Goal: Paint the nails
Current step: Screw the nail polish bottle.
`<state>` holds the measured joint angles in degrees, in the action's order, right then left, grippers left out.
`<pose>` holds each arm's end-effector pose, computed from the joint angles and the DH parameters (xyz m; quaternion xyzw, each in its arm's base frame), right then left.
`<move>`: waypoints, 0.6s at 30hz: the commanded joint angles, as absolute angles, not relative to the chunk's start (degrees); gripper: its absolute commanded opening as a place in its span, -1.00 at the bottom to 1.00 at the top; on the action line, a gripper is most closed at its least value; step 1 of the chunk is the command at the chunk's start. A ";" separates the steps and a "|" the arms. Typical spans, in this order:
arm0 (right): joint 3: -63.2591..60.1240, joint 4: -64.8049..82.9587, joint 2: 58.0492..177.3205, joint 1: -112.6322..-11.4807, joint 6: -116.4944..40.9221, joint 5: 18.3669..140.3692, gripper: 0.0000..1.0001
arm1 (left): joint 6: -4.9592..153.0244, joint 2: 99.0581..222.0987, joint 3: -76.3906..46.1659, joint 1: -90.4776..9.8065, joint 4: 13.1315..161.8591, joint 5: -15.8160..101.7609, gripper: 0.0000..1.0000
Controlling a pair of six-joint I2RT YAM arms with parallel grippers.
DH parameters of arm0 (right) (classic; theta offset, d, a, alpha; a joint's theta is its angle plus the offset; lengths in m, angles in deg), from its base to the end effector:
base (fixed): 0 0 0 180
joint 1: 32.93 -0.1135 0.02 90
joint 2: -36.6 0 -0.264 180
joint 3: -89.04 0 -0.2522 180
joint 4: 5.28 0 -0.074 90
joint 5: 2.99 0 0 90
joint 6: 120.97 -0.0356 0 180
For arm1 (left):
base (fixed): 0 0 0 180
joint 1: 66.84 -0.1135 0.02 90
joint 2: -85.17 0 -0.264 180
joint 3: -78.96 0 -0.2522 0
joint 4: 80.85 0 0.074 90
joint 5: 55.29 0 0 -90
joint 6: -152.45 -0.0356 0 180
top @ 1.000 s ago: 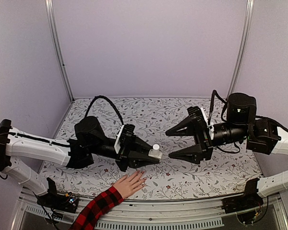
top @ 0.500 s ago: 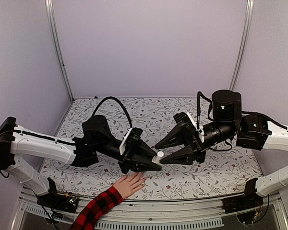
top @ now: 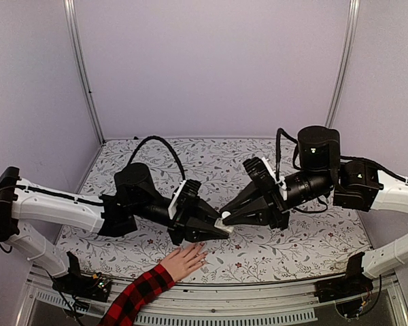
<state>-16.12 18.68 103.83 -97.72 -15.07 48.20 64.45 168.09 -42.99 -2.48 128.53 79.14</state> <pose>0.0929 0.2497 0.3617 -0.6406 0.4465 0.4761 0.4046 0.1140 -0.2951 0.2772 0.5629 0.3938 -0.5869 0.4286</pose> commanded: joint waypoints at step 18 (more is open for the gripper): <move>-15.47 16.36 106.00 -98.06 -25.26 68.82 -1.00 | 62.54 162.25 -45.45 -3.07 128.95 44.65 -1.00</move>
<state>-15.75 15.57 103.96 -97.62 -21.50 63.41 62.97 163.15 -45.74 -2.43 126.65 59.14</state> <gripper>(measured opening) 0.136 0.214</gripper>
